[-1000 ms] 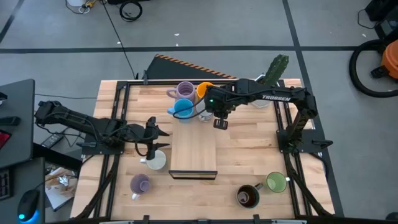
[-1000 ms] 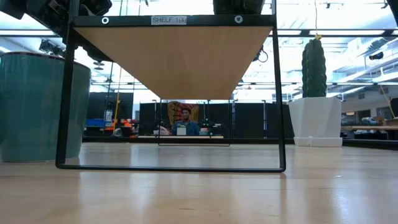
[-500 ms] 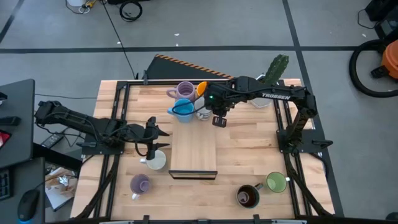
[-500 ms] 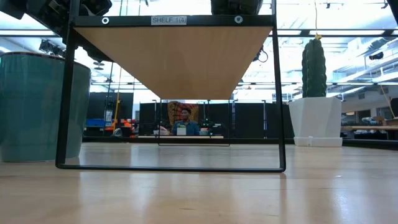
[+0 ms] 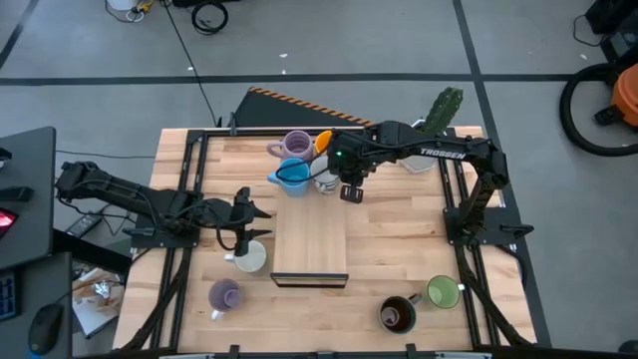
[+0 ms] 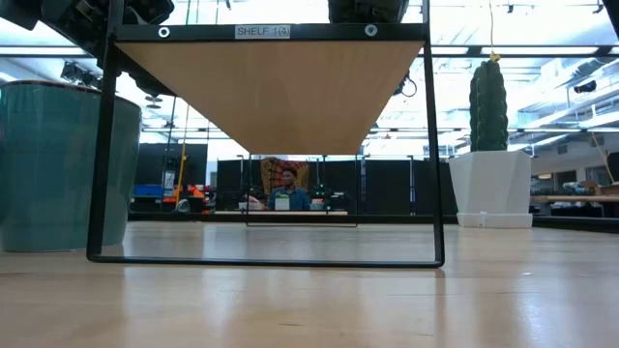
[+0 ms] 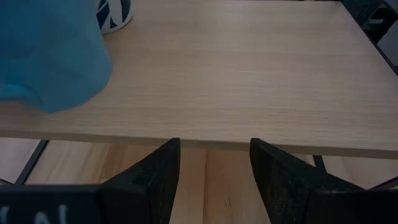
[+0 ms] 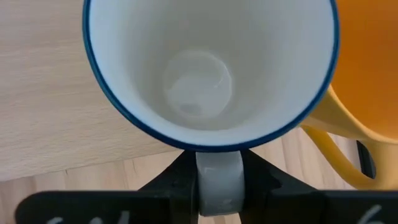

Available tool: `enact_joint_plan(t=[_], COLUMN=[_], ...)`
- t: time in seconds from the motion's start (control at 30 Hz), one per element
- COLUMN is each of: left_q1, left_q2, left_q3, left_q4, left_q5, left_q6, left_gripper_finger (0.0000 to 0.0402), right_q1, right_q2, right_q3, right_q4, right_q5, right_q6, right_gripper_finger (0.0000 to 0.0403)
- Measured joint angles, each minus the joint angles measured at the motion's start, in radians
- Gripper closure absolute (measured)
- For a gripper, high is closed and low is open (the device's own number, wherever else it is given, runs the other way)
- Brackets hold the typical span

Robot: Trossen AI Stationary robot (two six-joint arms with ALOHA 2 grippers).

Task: Place coffee mugs
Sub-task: Put the dark blue mug on the shelf, then put the blue mug on the shelf

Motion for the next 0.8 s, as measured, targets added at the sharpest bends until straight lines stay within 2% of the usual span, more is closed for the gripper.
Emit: enact_joint_plan(t=[0.2, 0.5, 0.8], left_q1=[0.0, 0.0, 0.0], left_q2=[0.0, -0.009, -0.007], left_q3=[0.0, 0.015, 0.169], left_q4=[0.0, -0.021, -0.292], left_q5=[0.0, 0.0, 0.0], left_q6=[0.001, -0.005, -0.048], left_gripper_finger=[0.0201, 0.0201, 0.0201], right_q1=[-0.002, -0.004, 0.0], right_q2=[0.0, -0.009, -0.059], right_q3=[0.0, -0.001, -0.001], right_q4=[-0.002, -0.029, -0.046], right_q5=[0.001, 0.002, 0.006], right_q6=[-0.002, -0.002, -0.002], right_gripper_finger=[0.0305, 0.0249, 0.021])
